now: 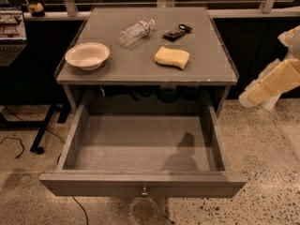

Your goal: Place water bottle into top drawer

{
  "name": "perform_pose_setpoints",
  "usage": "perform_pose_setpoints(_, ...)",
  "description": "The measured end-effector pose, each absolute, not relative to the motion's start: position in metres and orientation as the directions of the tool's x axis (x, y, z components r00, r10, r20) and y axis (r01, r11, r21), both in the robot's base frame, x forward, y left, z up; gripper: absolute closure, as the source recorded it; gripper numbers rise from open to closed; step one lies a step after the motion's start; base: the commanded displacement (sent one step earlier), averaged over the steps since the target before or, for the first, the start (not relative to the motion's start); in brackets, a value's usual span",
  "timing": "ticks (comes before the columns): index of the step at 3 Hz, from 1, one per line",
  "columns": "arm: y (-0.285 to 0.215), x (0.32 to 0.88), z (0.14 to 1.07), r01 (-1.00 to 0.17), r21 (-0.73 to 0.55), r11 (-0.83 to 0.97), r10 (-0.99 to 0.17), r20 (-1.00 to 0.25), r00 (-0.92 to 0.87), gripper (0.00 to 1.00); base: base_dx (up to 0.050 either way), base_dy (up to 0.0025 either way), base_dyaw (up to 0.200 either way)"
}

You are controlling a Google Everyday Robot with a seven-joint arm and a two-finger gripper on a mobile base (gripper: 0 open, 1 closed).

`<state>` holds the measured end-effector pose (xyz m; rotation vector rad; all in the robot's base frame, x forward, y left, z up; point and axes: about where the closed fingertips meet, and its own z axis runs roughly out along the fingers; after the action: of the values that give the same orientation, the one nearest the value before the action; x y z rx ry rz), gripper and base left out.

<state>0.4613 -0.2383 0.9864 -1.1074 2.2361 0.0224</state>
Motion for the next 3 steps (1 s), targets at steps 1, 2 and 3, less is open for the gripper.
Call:
perform_pose_setpoints(1,-0.253,0.488,0.99,-0.554,-0.177,0.813,-0.511,-0.672,-0.535,0.0,0.0,0.0,0.0)
perform_pose_setpoints(2,-0.267,0.509,0.993,-0.389,-0.108,0.915,-0.332,-0.75,-0.572,0.0,0.0,0.0,0.0)
perform_pose_setpoints(3,-0.267,0.513,0.999,-0.335,-0.053,0.941,-0.252,-0.772,-0.583,0.0,0.0,0.0,0.0)
